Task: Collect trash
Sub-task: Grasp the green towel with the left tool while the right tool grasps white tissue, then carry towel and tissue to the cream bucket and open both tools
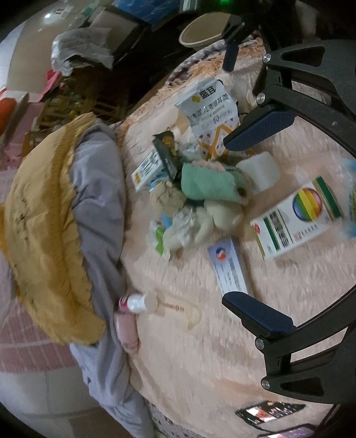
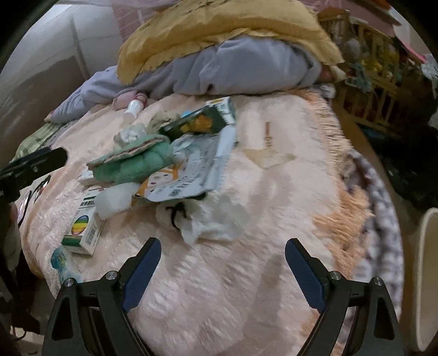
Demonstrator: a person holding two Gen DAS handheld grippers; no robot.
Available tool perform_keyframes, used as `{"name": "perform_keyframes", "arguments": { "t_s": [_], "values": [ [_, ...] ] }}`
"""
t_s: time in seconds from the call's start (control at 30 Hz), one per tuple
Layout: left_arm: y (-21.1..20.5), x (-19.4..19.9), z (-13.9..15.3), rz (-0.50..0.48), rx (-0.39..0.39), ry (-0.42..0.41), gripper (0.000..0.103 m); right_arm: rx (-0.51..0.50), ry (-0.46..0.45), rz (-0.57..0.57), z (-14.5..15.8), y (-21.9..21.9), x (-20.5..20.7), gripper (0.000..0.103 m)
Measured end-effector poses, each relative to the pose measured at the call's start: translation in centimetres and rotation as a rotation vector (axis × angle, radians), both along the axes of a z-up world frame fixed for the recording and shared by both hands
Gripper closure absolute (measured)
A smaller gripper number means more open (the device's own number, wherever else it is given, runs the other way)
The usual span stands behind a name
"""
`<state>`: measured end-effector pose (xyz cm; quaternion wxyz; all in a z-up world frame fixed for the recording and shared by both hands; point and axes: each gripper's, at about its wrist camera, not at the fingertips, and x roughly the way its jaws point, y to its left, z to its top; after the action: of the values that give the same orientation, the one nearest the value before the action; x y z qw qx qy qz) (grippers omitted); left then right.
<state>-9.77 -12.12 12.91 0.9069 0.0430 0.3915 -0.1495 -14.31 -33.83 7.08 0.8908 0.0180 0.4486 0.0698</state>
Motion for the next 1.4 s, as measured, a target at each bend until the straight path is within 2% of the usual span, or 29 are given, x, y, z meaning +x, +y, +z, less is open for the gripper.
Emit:
{"name": "perform_keyframes", "arguments": {
  "t_s": [0.1, 0.2, 0.23, 0.27, 0.3, 0.33, 0.37, 0.4, 0.43, 0.5, 0.67, 0.77, 0.97, 1.17, 1.4],
  "values": [
    [-1.8, 1.4, -0.9, -0.040, 0.023, 0.029, 0.002, -0.012, -0.009, 0.019, -0.5, 0.9, 1.4, 0.013],
    [-3.2, 3.0, -2.0, -0.074, 0.034, 0.073, 0.014, -0.004, -0.012, 0.045, -0.8, 1.6, 2.9, 0.013],
    [-3.6, 3.5, -2.4, -0.086, 0.036, 0.093, 0.020, -0.012, -0.008, 0.054, -1.2, 1.9, 3.3, 0.017],
    [-4.2, 4.2, -2.9, -0.100, 0.041, 0.119, 0.024, -0.017, -0.004, 0.063, -1.6, 2.1, 3.6, 0.033],
    [-4.6, 4.8, -3.4, -0.111, 0.047, 0.140, 0.038, -0.007, 0.002, 0.079, -1.8, 2.3, 3.7, 0.042],
    [-5.0, 5.3, -3.9, -0.122, 0.053, 0.167, 0.057, 0.019, 0.002, 0.100, -2.0, 2.3, 3.6, 0.054],
    [-5.3, 5.8, -4.4, -0.135, 0.054, 0.203, 0.066, 0.022, -0.007, 0.104, -1.9, 2.4, 3.4, 0.060],
    [-5.4, 6.2, -4.9, -0.149, 0.038, 0.241, 0.073, 0.013, -0.017, 0.107, -1.7, 2.5, 3.1, 0.063],
    [-5.4, 6.4, -5.0, -0.154, 0.019, 0.260, 0.075, 0.004, -0.026, 0.113, -1.4, 2.5, 2.8, 0.070],
    [-5.2, 6.1, -4.4, -0.160, 0.015, 0.252, 0.080, 0.005, -0.036, 0.110, -0.7, 2.0, 1.9, 0.073],
    [-3.6, 4.7, -1.5, -0.175, -0.065, 0.243, 0.083, 0.035, -0.075, 0.077, 1.7, -0.2, -1.0, 0.073],
    [-3.3, 3.8, 0.2, -0.178, -0.077, 0.216, 0.083, 0.072, -0.098, 0.060, 3.1, -1.5, -2.8, 0.074],
    [-4.3, 1.4, 3.6, -0.228, -0.136, 0.187, 0.084, 0.050, -0.160, -0.009, 5.6, -3.9, -6.4, 0.074],
    [-9.4, -1.1, 5.6, -0.349, -0.168, 0.193, 0.084, 0.033, -0.184, -0.144, 6.8, -8.8, -9.0, 0.074],
    [-18.5, -3.5, 6.7, -0.489, -0.170, 0.211, 0.084, -0.006, -0.182, -0.321, 7.3, -16.4, -11.8, 0.074]
  ]
}}
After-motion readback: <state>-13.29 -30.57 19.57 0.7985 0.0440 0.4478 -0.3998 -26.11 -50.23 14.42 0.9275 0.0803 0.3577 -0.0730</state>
